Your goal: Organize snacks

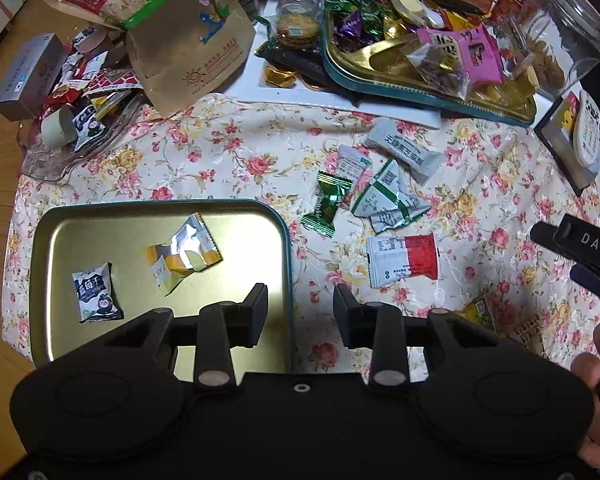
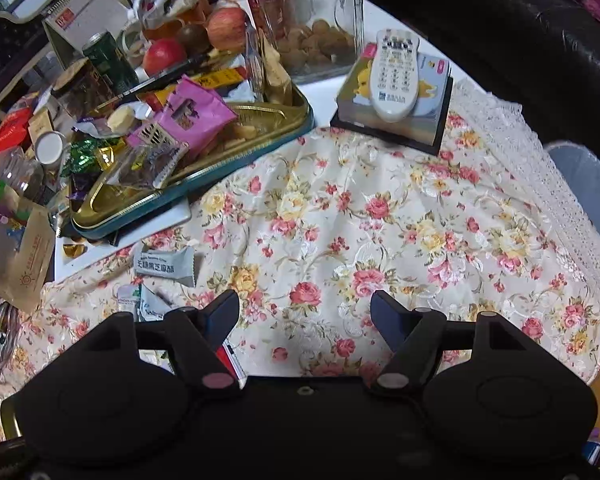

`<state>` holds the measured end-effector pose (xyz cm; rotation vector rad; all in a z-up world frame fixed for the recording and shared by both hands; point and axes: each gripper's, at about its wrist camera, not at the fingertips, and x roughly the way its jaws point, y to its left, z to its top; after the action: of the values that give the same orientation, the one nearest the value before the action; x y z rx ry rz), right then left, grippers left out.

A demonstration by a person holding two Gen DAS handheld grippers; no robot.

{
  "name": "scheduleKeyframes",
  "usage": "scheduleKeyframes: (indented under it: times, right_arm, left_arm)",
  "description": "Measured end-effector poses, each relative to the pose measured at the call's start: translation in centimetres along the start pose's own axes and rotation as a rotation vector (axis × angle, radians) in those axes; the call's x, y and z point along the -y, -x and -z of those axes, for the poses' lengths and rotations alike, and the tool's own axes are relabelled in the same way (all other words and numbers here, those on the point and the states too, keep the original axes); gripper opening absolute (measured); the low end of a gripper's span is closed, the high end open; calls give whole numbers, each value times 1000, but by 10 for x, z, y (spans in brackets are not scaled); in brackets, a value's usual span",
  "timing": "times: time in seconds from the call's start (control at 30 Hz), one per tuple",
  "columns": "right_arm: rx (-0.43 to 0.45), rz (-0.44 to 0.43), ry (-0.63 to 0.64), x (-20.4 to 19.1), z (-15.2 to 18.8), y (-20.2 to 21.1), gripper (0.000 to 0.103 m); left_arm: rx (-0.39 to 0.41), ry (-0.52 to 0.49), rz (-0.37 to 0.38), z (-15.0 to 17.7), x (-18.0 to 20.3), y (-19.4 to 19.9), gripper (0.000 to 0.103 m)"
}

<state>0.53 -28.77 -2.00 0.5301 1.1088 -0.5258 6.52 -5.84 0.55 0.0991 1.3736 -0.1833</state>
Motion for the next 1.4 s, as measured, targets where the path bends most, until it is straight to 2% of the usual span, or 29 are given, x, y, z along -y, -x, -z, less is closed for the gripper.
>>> scheduleKeyframes:
  times: [0.2, 0.3, 0.63, 0.7, 0.83, 0.87, 0.93, 1.03, 1.1, 1.23, 1.4]
  right_arm:
    - [-13, -58, -13, 0, -8, -5, 76]
    - [-79, -92, 21, -9, -13, -15, 76]
    - [-146, -89, 208, -81, -11, -45, 78]
    - [-116, -88, 175, -93, -10, -47, 78]
    - [-15, -193, 24, -97, -9, -48, 77]
    - [-19, -185, 23, -102, -13, -51, 78]
    - [-46, -149, 104, -115, -20, -61, 77]
    - [-84, -105, 298, -136, -27, -74, 77]
    - [-98, -146, 387, -143, -28, -79, 73]
    - [-99, -156, 372, -146, -32, -88, 74]
    - [-116, -134, 446, -151, -32, -113, 70]
  left_arm:
    - [18, 56, 22, -7, -18, 9, 44]
    - [29, 82, 35, -10, -25, 14, 44]
    - [37, 144, 81, -14, -45, 21, 44]
    - [29, 156, 94, -14, -49, 20, 44]
    - [20, 171, 115, -14, -55, 21, 44]
    - [19, 174, 119, -14, -56, 21, 44]
    - [21, 179, 122, -14, -58, 22, 44]
    - [25, 180, 117, -16, -58, 22, 44]
    - [25, 177, 118, -17, -56, 22, 44]
    - [13, 171, 125, -18, -52, 19, 44]
    - [-6, 160, 126, -18, -47, 14, 44]
